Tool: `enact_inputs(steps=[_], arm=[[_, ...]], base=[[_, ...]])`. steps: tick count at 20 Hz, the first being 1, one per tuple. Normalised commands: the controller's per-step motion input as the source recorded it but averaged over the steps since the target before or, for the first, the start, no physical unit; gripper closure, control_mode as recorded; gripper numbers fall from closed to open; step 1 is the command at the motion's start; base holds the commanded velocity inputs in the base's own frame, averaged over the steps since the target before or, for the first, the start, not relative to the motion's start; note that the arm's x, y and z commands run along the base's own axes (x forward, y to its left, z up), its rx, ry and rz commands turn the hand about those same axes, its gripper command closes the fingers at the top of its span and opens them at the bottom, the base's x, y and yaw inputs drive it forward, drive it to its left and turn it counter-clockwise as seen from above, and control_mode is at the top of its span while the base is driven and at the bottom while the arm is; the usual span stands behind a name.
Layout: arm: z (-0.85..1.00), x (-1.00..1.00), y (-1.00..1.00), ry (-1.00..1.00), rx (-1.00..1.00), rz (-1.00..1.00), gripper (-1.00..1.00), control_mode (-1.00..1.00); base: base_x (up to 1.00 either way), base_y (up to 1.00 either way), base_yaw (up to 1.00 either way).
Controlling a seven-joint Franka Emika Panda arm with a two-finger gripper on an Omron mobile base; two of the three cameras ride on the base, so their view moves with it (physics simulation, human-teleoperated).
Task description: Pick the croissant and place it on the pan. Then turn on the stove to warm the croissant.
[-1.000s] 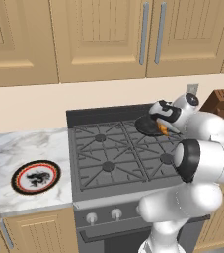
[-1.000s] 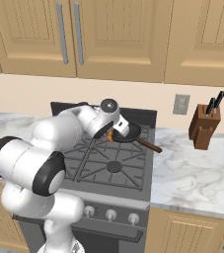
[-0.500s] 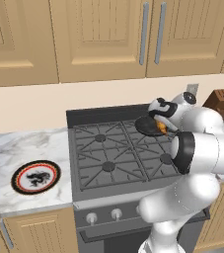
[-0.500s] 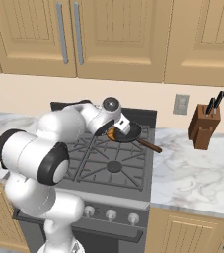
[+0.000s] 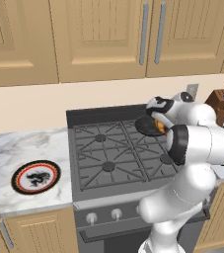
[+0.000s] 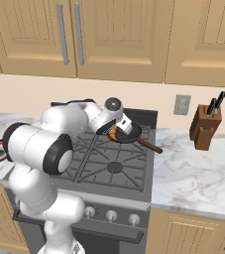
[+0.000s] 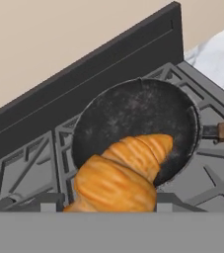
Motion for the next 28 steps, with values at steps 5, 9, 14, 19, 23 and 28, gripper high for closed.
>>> enact_inputs(steps=[5, 9, 14, 19, 23, 28], arm=[[-0.12, 0.18, -0.06, 0.0, 0.0, 0.0, 1.0, -1.0], [-0.1, 0.18, 0.0, 0.0, 0.0, 0.0, 1.0, -1.0], [-0.12, 0.12, 0.0, 0.0, 0.0, 0.0, 1.0, -1.0], [-0.13, 0.17, 0.0, 0.0, 0.0, 0.0, 1.0, -1.0], [-0.11, 0.25, 0.0, 0.0, 0.0, 0.0, 1.0, -1.0], [-0.12, 0.2, 0.0, 0.0, 0.0, 0.0, 1.0, -1.0]], base=[[0.0, 0.0, 0.0], [0.0, 0.0, 0.0], [0.0, 0.0, 0.0], [0.0, 0.0, 0.0], [0.0, 0.0, 0.0], [0.0, 0.0, 0.0]])
